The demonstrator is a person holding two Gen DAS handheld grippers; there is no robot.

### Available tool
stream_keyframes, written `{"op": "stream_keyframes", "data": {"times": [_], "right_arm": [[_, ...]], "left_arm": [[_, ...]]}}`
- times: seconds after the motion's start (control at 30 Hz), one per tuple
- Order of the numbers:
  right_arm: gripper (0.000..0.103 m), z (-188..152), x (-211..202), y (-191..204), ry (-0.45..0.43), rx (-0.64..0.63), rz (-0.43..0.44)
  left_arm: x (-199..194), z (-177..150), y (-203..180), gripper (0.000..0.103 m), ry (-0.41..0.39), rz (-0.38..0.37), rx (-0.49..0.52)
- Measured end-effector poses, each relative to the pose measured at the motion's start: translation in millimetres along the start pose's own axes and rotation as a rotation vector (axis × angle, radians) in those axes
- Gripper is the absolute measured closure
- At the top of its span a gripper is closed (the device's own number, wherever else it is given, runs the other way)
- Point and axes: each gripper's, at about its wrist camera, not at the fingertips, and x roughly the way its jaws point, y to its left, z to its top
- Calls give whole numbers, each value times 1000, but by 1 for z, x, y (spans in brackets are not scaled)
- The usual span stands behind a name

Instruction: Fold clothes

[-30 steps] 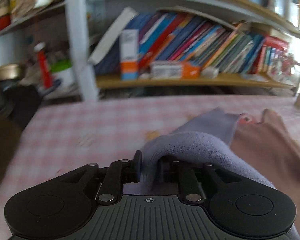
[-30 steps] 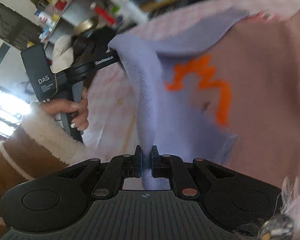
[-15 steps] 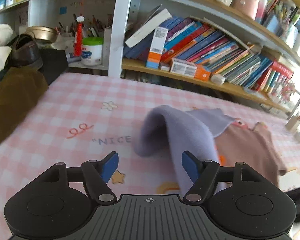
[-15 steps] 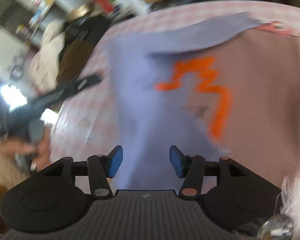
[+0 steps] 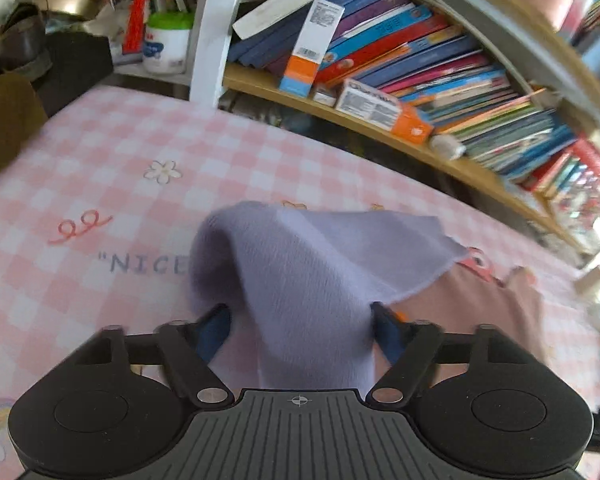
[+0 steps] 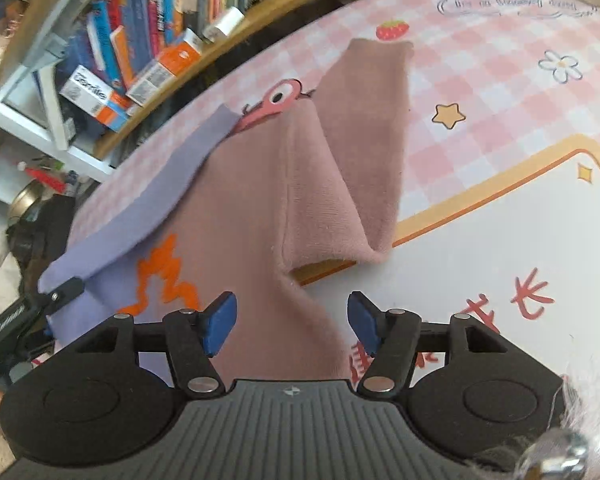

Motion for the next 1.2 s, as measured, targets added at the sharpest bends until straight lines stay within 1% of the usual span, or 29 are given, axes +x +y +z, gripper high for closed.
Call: {"op": "stream_keyframes", "data": {"times": [0.03,0.07,0.1,0.17,0.2,0.23,0.3,0.33,0.37,0.4,0.43,0.47,0.5,0.53,0.57,0.63,0.7,0.73,0.77,0.8,0.87,0.97,1.03,1.07,1.1,1.2], "right_arm": [[44,1,1,-2,-3,21,12],[44,2,3,-4,-6,43,24],[45,3,4,-6,-9,64,36],[45,5,7,-10,-15,106,60],[47,6,8,-12,-18,128,72],[49,7,9,-14,-21,149,84],[54,9,12,-18,-27,191,108],[54,10,13,-21,-30,213,120],[54,11,15,-23,-34,234,132],[54,11,16,-24,-36,247,139],[54,12,16,-24,-36,248,139],[54,12,16,-24,-35,251,140],[54,12,16,-24,-35,252,143],[54,13,17,-23,-33,251,144],[54,13,18,-22,-31,247,143],[54,15,20,-19,-33,241,141],[54,17,23,-17,-35,241,139],[54,18,25,-16,-35,247,139],[54,18,26,-16,-37,253,140],[54,18,27,-17,-42,260,140],[54,18,28,-19,-48,274,140],[54,18,27,-18,-47,268,117],[53,19,19,-9,-56,191,57],[52,19,14,-4,-64,140,22],[51,19,10,0,-77,100,-1],[44,18,-4,1,-141,27,-8]], "left_arm": [[4,4,-7,70,0,11,30],[4,9,-17,79,-9,11,83],[-3,10,-31,82,-46,-1,166],[-23,8,-63,85,-145,-29,354],[-39,2,-75,85,-221,-67,449],[-58,-7,-85,85,-313,-122,544],[-88,-25,-90,86,-447,-213,670],[-92,-30,-84,85,-453,-225,666],[-90,-31,-73,85,-423,-218,625],[-79,-30,-56,85,-359,-185,540],[-62,-27,-35,85,-274,-137,427],[-42,-23,-13,85,-167,-83,307],[-25,-22,7,86,-79,-26,205],[-12,-22,26,86,-15,28,117],[-6,-23,38,84,18,59,67],[-2,-25,49,79,41,93,33],[2,-27,54,67,65,129,37],[3,-29,56,64,77,147,40],[3,-30,59,55,82,164,31],[0,-32,63,50,79,172,15],[-8,-34,68,50,71,180,-2],[-28,-36,62,49,30,215,25],[-46,-41,56,45,-12,238,61],[-54,-44,52,40,-38,249,83],[-62,-48,48,34,-62,250,105],[-74,-58,30,31,-113,212,170]]}}
